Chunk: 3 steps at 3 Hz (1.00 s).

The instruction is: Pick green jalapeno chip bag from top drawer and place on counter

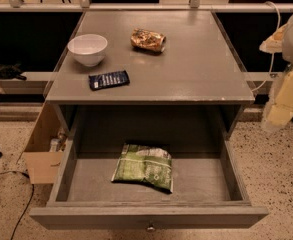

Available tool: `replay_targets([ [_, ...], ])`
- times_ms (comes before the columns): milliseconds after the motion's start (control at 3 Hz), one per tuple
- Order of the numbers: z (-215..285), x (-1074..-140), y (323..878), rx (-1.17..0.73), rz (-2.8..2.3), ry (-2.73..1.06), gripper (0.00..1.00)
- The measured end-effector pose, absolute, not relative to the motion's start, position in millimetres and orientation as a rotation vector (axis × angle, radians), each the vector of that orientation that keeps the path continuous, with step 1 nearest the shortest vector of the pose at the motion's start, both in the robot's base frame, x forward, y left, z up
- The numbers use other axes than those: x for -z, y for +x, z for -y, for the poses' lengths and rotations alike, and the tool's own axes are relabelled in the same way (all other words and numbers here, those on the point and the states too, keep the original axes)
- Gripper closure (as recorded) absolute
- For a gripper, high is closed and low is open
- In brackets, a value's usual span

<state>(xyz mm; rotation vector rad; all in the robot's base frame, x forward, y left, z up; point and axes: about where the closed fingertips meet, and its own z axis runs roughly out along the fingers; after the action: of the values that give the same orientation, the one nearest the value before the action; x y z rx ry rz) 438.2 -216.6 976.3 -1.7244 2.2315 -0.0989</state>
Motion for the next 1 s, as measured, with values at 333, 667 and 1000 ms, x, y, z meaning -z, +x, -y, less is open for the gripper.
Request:
replay_targets([
  [333, 216.6, -976.3, 438.2, 0.099, -2.231, -1.724, 0.0],
  [667, 214.9, -962.4, 444.8, -0.025, -2.228, -1.666, 0.0],
  [1000, 171.6, -906.8, 461.5, -0.219, -2.224, -1.613, 0.0],
])
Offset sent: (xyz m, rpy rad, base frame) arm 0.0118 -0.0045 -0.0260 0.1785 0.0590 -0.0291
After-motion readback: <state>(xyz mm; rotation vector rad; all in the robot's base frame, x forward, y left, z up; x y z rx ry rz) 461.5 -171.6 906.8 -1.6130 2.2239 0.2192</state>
